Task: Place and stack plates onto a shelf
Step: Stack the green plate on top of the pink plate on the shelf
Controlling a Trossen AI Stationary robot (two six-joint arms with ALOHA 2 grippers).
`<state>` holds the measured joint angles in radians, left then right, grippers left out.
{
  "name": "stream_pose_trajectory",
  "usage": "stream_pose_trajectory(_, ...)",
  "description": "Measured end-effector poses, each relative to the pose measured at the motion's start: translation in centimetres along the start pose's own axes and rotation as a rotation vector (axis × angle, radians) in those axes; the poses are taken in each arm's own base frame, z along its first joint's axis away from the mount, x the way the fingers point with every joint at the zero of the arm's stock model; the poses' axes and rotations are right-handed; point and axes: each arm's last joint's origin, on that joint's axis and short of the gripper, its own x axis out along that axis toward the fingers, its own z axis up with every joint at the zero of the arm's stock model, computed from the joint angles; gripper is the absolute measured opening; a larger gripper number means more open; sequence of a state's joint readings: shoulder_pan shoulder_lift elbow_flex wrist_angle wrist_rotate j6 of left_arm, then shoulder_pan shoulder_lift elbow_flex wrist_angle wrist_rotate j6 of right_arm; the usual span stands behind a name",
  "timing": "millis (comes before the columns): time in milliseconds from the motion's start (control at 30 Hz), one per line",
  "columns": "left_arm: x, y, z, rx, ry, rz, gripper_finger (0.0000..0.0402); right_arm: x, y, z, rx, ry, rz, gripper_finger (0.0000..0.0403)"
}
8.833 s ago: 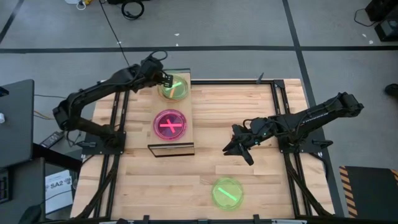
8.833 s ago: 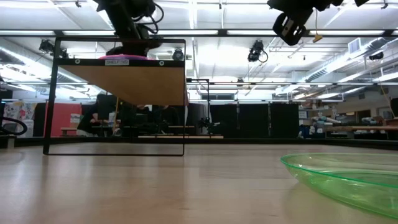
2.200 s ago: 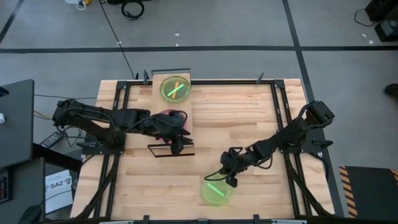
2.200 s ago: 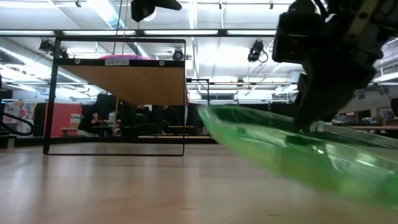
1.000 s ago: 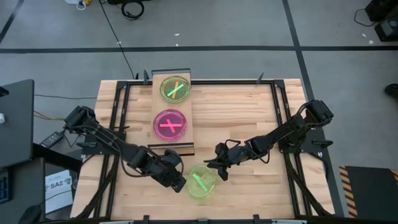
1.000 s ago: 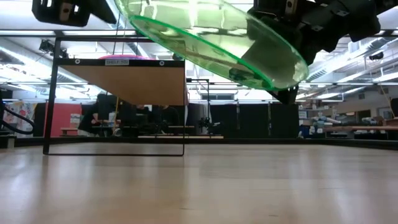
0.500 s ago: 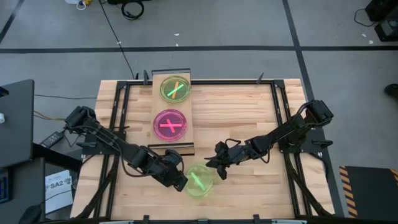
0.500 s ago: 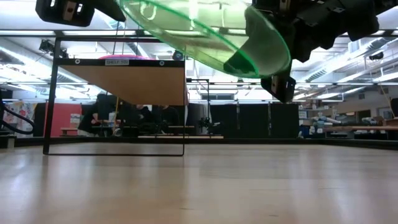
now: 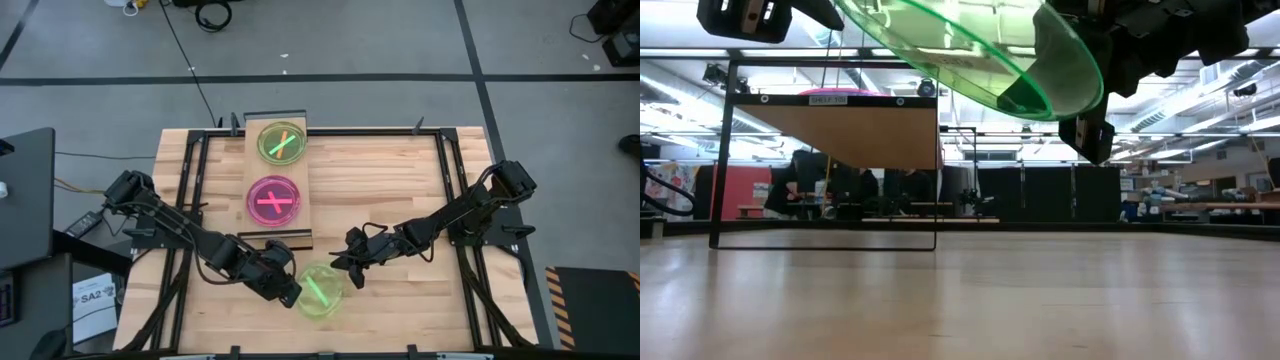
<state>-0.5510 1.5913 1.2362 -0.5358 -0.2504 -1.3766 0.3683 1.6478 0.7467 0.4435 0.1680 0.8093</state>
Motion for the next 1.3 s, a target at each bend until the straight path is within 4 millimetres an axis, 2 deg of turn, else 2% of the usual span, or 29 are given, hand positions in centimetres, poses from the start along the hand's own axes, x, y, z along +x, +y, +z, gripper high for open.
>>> stream_pose_trajectory(600,-0.01,0.02,-0.04,0.003,0.004,0.002,0.0049,0.0,0.02,0.05,0.001,-0.011,-0.003,0.001)
stream_pose_trajectory(1000,0.0,0.02,-0.02,0.028,0.001,0.002,0.0032,0.0,0.08,0.1,0.002,-0.018,0.0,0.0026)
stream_pose_trajectory(1133,0.0,0.02,0.0,0.029,-0.001,0.002,0.0032,0.0,0.08,0.12,0.003,-0.02,0.001,0.0042)
stream_pose_trajectory(1300,0.0,0.01,0.0,0.031,0.0,0.002,0.0031,0.0,0.11,0.14,0.003,-0.022,0.004,0.0082)
